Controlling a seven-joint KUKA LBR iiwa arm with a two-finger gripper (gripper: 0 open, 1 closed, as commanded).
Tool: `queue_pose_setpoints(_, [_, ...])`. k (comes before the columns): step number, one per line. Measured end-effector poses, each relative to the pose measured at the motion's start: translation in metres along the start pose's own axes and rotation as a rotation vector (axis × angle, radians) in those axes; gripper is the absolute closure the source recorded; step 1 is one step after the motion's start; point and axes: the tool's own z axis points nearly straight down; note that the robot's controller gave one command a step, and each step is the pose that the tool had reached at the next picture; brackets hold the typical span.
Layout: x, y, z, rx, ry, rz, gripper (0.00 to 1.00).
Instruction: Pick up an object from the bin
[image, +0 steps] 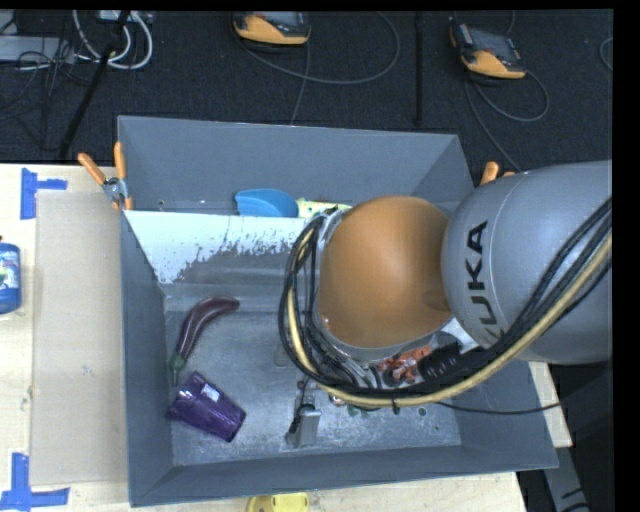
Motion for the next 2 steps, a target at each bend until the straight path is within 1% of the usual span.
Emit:
queue_pose_setpoints(1, [-0.002,-0.001,-0.004,-0.002,-0.008,0.005,0.00])
queue_pose_setpoints(2, [-0.030,-0.001,0.047,-0.004,-0.016,0.009,0.00])
